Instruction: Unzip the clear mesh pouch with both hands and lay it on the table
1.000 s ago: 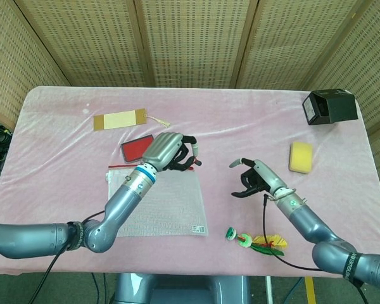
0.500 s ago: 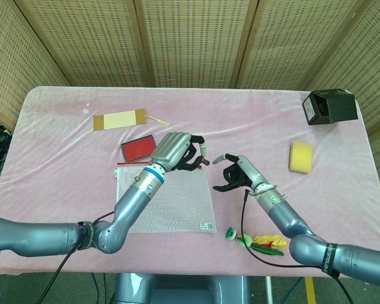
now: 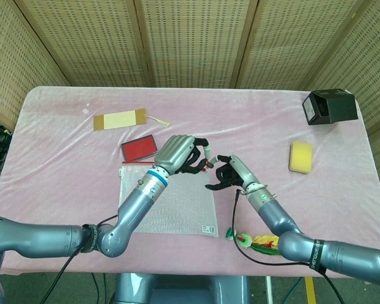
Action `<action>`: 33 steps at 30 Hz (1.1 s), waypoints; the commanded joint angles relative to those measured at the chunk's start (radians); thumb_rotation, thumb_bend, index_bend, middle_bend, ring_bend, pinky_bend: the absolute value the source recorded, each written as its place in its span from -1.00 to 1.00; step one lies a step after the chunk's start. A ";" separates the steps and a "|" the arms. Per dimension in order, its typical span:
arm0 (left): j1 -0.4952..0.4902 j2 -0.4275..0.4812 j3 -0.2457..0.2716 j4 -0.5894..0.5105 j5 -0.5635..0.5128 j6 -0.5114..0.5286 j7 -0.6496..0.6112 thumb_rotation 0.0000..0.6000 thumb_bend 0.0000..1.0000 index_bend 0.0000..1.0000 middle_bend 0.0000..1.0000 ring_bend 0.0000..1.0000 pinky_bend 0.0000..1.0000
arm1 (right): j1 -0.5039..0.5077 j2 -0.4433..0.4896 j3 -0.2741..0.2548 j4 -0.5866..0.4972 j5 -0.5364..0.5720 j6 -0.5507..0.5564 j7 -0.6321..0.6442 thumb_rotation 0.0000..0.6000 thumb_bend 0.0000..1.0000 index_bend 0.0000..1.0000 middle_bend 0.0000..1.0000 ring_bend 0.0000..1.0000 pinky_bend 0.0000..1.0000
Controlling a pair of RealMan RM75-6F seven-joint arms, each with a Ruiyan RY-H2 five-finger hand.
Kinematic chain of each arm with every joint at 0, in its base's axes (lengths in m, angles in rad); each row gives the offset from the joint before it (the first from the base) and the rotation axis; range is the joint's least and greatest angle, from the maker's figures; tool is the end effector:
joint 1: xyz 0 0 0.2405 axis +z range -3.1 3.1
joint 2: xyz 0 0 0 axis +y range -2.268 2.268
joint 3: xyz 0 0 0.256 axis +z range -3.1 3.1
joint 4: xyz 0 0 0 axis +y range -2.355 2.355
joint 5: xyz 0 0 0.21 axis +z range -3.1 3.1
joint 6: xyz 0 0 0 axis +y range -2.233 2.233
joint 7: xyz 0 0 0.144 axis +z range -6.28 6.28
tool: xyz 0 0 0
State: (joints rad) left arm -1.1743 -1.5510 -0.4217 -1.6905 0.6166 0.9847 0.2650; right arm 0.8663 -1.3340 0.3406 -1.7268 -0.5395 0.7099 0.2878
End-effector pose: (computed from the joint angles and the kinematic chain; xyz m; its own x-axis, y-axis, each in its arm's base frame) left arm 0.0465 0.3700 0.0022 0.0120 0.3952 0.9185 0.9140 -0.3768 0.1502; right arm -0.1065 -0.3645 0.0228 -0.4953 -0.5152 0.6995 -0.8653 0.2213 -0.4497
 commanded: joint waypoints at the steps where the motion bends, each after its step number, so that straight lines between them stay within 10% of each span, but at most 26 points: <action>1: 0.002 0.000 -0.001 -0.001 0.000 0.001 -0.003 1.00 0.07 0.75 0.84 0.78 1.00 | 0.003 -0.005 0.006 0.005 0.007 -0.002 0.001 1.00 -0.14 0.06 0.82 0.78 1.00; 11: 0.014 0.018 0.000 -0.009 0.001 -0.009 -0.014 1.00 0.07 0.75 0.85 0.78 1.00 | -0.014 -0.005 0.034 0.007 -0.009 -0.063 0.051 1.00 0.57 0.54 0.88 0.80 1.00; 33: 0.094 0.092 0.040 0.032 0.000 -0.102 -0.114 1.00 0.06 0.75 0.85 0.78 1.00 | -0.109 0.024 0.123 -0.031 -0.099 -0.064 0.198 1.00 0.81 0.64 0.91 0.83 1.00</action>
State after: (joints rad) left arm -1.0830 -1.4613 -0.3839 -1.6615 0.6147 0.8855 0.1531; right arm 0.7608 -1.3129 0.4608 -1.7566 -0.6353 0.6472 0.4828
